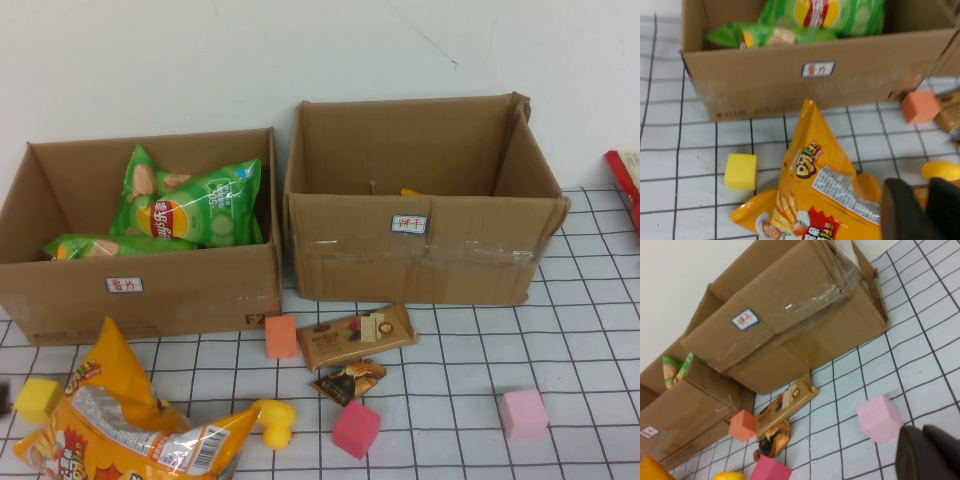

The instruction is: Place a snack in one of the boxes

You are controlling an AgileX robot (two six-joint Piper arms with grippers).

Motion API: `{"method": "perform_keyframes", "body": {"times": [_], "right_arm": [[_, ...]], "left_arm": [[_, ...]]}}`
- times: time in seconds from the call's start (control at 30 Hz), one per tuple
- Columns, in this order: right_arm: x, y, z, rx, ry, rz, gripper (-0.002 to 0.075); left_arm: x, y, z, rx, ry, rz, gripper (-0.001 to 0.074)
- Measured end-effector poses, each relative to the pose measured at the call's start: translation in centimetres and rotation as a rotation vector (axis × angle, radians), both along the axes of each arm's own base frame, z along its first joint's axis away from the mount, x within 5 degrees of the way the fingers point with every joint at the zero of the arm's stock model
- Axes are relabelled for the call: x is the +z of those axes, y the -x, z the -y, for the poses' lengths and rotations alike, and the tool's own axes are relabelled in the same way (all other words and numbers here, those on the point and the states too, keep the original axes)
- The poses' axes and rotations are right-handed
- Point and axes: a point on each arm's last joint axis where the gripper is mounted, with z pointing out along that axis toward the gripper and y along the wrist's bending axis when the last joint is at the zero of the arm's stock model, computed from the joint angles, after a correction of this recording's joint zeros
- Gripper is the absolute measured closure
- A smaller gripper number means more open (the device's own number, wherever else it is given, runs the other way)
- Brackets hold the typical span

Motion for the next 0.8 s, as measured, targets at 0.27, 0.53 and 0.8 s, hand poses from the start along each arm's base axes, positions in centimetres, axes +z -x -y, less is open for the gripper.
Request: {"method": "perform_keyframes", "body": {"times": [0.27, 0.53, 0.8], "right_arm": [[-0.1, 0.0, -0.1, 0.012, 0.016, -0.004, 0.0727], [-0.1, 0.0, -0.1, 0.014, 0.027, -0.001, 0.0727], [-0.1, 0.0, -0.1, 0.016, 0.031, 0.001, 0.0727]], "left_arm": [[-1.4, -8.2, 0.0, -0.062, -0.035, -0.250, 0.0204], [-5.7, -12.9, 3.1, -0.252, -0.209, -0.415, 0.0127], [-9.2, -16.5, 3.2, -0.199, -0.260, -0.513, 0.0126]]}}
